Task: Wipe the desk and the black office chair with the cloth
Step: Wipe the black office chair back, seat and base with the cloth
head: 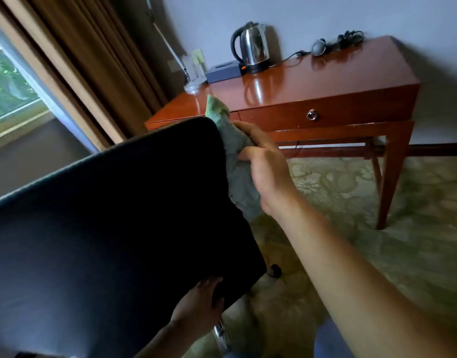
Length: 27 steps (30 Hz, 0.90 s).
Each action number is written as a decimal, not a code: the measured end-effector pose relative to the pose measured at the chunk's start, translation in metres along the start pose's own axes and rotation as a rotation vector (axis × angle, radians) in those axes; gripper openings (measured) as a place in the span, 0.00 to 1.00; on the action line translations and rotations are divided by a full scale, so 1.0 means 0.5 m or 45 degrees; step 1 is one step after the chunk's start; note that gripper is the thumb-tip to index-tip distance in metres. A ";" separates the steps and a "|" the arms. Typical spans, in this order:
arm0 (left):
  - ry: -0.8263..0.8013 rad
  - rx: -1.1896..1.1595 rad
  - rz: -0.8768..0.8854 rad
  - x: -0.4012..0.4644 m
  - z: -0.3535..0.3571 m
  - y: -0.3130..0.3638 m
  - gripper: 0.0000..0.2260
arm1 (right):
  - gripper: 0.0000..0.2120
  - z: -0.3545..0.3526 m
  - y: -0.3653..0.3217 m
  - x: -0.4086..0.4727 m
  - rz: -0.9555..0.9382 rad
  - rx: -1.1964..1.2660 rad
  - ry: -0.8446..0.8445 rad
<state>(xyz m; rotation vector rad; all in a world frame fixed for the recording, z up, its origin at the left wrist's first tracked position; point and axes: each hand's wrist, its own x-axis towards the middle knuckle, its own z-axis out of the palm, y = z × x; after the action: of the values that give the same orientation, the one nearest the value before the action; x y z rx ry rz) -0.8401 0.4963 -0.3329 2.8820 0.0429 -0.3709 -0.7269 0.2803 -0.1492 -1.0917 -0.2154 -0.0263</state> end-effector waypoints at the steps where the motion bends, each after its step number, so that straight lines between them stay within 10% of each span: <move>1: 0.040 -0.035 -0.005 -0.013 -0.017 0.009 0.23 | 0.25 0.014 -0.004 -0.031 -0.013 -0.002 0.001; 6: 0.214 -0.220 -0.035 -0.104 -0.091 0.036 0.23 | 0.28 0.059 0.118 -0.216 -0.027 -0.373 0.085; 13: 0.586 -0.658 0.042 -0.246 -0.197 0.020 0.16 | 0.25 0.030 0.253 -0.357 0.727 -0.409 0.059; 19: 0.766 -1.375 -0.207 -0.312 -0.278 0.005 0.10 | 0.24 0.121 0.161 -0.357 0.683 -0.431 -0.043; 27: 0.835 -1.499 -0.350 -0.394 -0.309 -0.080 0.15 | 0.21 0.257 0.095 -0.393 0.564 -0.517 -0.265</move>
<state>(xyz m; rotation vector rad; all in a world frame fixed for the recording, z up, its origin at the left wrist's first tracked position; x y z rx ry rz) -0.9951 0.5716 -0.1467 1.6969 0.5563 0.4466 -0.9341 0.3993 -0.1708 -1.5289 -0.1535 0.4588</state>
